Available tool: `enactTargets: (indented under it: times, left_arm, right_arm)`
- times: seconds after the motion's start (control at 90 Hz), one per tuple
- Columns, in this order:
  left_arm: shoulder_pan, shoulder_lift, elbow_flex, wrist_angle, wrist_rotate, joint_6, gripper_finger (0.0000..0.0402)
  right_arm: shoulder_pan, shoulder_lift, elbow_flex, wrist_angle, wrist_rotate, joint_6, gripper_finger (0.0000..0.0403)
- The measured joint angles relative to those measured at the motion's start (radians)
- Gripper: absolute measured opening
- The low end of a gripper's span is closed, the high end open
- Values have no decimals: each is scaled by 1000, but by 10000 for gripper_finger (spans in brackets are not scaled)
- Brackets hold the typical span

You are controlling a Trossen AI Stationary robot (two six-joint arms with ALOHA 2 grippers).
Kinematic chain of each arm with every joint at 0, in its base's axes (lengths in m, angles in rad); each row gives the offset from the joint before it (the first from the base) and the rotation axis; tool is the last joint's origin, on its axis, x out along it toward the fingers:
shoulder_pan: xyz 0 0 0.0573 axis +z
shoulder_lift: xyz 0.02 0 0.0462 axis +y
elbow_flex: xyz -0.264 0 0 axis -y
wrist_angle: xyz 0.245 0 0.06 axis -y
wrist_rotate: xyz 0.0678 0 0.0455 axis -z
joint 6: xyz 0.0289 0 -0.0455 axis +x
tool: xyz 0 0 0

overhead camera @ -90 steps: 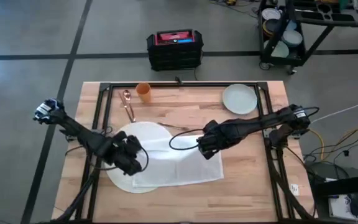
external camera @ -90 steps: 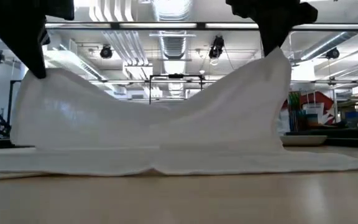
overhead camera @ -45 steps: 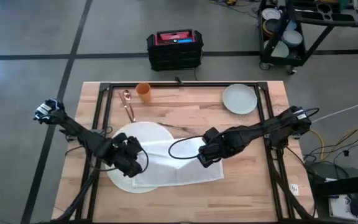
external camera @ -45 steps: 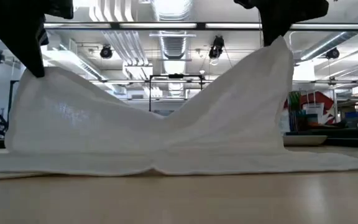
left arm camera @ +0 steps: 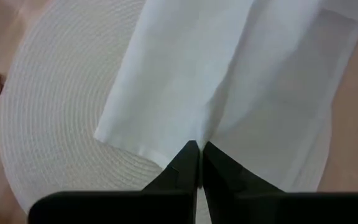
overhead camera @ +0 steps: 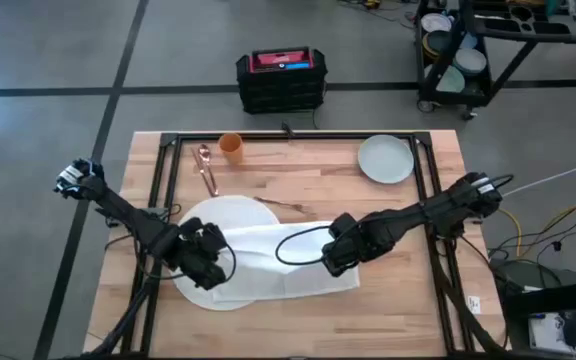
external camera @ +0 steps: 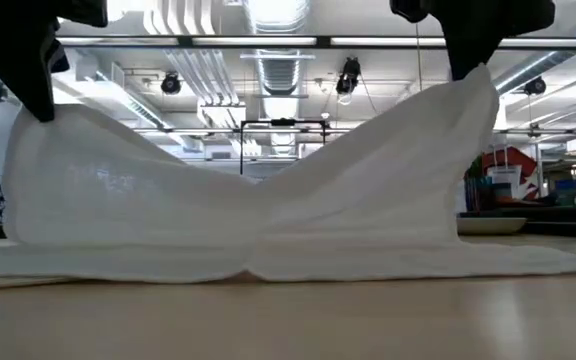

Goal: Set table place
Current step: Fold the white napkin

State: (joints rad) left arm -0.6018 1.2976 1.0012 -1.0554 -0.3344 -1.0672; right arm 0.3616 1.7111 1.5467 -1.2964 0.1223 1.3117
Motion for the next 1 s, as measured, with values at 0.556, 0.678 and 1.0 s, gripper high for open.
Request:
enactTargets:
  times: [0.556,0.678,1.0]
  left_arm:
    - [0,0,-2,-9,39,-40,25]
    - [0,0,-3,-5,71,-43,44]
    - [0,0,-3,22,94,-59,102]
  right_arm:
    - [10,0,-4,1,-1,-8,10]
    - [21,0,-5,2,-7,-2,31]
    - [47,0,-10,3,-18,39,100]
